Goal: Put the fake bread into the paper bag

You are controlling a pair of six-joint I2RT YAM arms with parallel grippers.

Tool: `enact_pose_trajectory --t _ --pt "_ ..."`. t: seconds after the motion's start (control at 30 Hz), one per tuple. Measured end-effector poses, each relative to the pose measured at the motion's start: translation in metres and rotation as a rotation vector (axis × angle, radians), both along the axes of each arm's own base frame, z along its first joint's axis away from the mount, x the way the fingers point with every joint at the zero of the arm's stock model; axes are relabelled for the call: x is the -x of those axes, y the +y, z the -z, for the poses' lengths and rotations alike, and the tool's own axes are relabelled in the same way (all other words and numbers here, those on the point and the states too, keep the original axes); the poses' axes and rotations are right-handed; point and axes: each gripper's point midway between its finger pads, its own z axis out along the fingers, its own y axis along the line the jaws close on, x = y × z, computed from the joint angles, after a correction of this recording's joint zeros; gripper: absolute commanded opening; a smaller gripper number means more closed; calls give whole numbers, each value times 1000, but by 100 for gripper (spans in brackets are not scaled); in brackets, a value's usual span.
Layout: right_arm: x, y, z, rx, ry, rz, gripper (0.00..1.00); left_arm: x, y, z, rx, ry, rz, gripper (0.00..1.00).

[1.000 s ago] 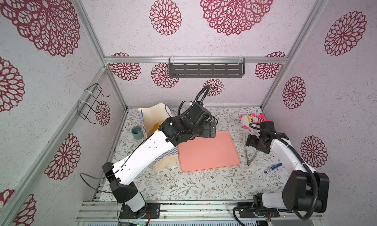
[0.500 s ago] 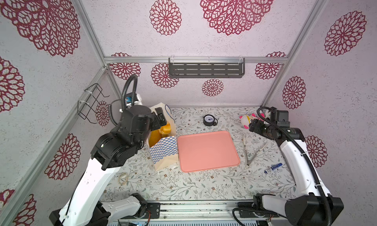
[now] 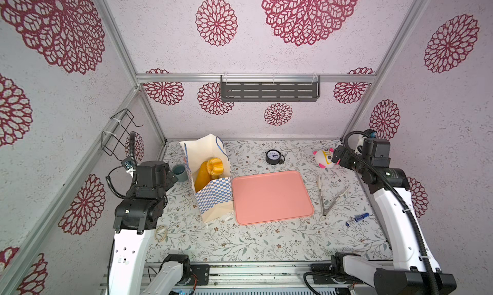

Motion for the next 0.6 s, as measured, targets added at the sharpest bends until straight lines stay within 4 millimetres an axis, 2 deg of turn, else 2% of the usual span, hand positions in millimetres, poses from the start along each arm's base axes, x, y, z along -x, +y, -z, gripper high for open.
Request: enact_pose_trajectory --t 0.1,0.2,0.33,0.4,0.47,0.6 --pt "15 -4 0 35 -98 12 99 5 10 29 16 -11 -44 97" --pt "27 -7 -5 55 -175 24 99 11 16 49 28 -46 -71 97" --pt "16 -11 -14 72 -186 41 99 12 23 64 26 -63 -102 97" --pt "8 -13 -8 82 -168 48 99 7 24 73 19 -56 -101 97" --pt "-2 -14 10 92 -132 50 99 3 24 87 7 -26 -83 97" --pt "-2 -18 76 119 -9 56 99 -5 24 120 -9 37 -57 97"
